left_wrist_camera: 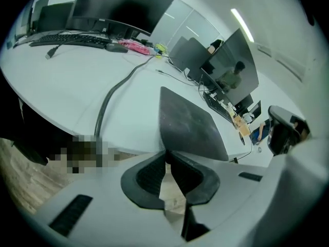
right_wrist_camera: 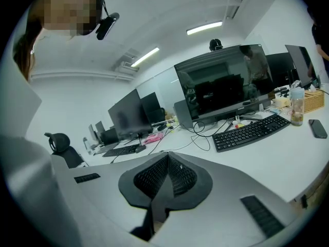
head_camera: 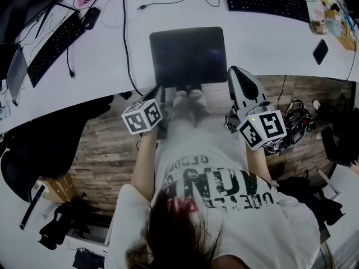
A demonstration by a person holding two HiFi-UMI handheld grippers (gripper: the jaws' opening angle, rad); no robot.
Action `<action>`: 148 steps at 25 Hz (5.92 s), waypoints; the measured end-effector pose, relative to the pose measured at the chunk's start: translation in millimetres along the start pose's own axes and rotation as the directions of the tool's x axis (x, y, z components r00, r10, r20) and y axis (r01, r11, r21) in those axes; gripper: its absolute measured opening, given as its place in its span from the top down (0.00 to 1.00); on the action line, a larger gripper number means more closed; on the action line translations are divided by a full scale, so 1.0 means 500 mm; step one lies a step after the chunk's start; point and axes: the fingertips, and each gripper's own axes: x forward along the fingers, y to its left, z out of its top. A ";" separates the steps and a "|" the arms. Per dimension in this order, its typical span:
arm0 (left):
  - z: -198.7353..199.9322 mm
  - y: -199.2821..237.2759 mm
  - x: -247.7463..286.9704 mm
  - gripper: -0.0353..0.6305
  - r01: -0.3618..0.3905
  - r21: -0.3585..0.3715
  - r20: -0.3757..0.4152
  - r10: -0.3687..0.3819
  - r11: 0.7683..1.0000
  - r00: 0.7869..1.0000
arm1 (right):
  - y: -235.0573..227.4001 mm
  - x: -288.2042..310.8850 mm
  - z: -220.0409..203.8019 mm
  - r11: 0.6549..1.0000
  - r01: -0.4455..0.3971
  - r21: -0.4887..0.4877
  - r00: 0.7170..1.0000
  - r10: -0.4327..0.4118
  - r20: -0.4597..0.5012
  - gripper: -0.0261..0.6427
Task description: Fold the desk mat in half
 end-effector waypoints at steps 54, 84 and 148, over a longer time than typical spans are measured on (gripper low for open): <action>0.062 -0.299 -0.021 0.93 0.232 0.597 0.032 -0.312 0.768 0.949 | -0.043 -0.084 0.026 0.993 0.115 0.024 0.989 -0.117 0.095 0.96; 0.019 -0.424 0.030 0.93 0.343 0.644 -0.074 -0.391 0.684 0.917 | -0.112 -0.138 0.033 0.983 0.169 0.066 0.975 -0.177 0.135 0.96; -0.115 -0.499 0.194 0.75 0.440 0.486 -0.316 -0.318 0.755 0.894 | -0.235 -0.234 0.007 0.939 0.305 0.158 0.937 -0.326 0.128 0.96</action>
